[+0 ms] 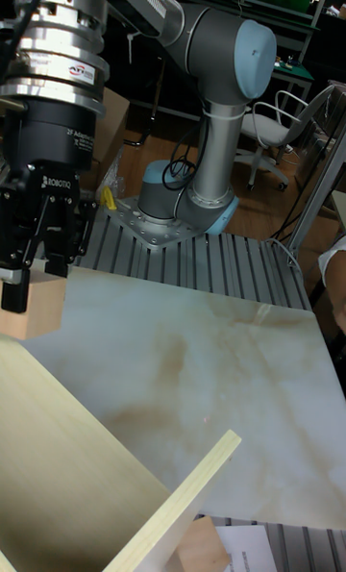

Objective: Put the object on the shelf

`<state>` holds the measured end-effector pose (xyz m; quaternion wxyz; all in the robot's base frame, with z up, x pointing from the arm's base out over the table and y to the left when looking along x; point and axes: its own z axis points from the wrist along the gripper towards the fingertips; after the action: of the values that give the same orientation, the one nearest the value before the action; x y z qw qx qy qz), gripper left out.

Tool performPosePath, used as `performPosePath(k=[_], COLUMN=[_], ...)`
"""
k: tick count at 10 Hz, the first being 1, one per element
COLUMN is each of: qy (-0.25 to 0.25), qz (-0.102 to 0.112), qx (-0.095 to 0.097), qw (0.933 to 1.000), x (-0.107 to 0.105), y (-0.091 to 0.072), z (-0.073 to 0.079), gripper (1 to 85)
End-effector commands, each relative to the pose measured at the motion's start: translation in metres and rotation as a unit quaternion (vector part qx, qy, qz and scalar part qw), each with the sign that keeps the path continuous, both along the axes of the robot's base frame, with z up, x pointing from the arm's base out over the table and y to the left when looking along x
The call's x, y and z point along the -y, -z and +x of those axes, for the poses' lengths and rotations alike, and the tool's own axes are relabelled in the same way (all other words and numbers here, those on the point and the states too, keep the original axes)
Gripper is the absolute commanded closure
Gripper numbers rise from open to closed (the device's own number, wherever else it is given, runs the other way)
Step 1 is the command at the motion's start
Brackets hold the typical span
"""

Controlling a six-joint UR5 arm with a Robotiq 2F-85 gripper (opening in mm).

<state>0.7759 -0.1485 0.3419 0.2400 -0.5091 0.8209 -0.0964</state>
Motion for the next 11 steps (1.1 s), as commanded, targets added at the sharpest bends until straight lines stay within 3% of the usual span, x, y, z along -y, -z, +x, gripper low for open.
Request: performPosePath(k=[1,2,4,5,6,9,11], qy=[-0.022,-0.028,0.002,0.011,0.023,0.052,0.061], qz=[-0.002,-0.005,0.016,0.033,0.064,0.060,0.044], qx=[0.020,0.023,0.010,0.011,0.002,-0.012,-0.015], qw=[0.9996,0.9993,0.9998,0.9993,0.9977,0.9968,0.9970], x=[0.001,0.000,0.000,-0.006,-0.016,-0.007,0.002], y=[-0.007,-0.008,-0.005,-0.006,-0.006,-0.002,0.000], z=[0.001,0.003,-0.003,-0.002,-0.005,-0.010,-0.012], gripper=[84.3,84.3,84.3,84.3,84.3,84.3,84.3])
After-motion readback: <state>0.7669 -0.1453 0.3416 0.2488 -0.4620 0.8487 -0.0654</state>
